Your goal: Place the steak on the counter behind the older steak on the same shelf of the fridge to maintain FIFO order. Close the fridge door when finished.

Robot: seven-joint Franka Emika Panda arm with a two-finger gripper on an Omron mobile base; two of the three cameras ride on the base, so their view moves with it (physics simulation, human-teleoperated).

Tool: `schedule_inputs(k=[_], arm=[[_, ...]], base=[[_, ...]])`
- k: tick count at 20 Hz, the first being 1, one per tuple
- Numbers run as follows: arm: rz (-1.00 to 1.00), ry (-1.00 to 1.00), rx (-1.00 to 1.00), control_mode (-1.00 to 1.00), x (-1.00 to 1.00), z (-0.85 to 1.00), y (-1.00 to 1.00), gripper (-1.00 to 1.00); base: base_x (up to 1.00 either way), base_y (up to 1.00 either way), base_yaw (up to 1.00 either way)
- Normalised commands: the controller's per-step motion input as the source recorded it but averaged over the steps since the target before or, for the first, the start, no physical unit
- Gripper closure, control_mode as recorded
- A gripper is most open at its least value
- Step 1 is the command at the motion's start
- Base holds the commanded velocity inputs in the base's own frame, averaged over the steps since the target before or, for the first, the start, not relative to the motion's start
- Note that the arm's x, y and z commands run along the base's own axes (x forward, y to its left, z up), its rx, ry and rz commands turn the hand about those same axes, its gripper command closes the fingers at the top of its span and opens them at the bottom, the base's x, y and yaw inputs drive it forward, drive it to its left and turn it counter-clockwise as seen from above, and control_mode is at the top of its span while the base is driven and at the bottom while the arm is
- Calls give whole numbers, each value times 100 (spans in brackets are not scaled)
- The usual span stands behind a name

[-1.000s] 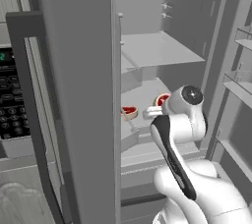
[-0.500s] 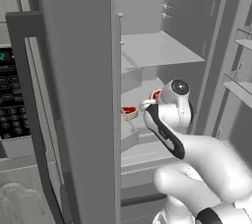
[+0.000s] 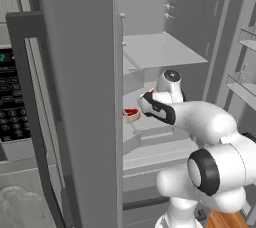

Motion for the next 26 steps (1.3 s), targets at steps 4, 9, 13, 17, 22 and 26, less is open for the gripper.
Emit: schedule_inputs(k=[4,9,13,17,22,26], arm=[[0,-15,0,-100,39,-65,0,100],[0,-17,0,-100,22,-29,0,100],[0,-3,0,-100,15,0,0,100],[0,0,0,-100,20,0,0,100],[0,1,0,-100,36,0,0,100],[0,0,0,-100,43,0,0,100]], base=[[0,0,0],[0,0,0],[0,0,0],[0,0,0],[0,0,0],[0,0,0]])
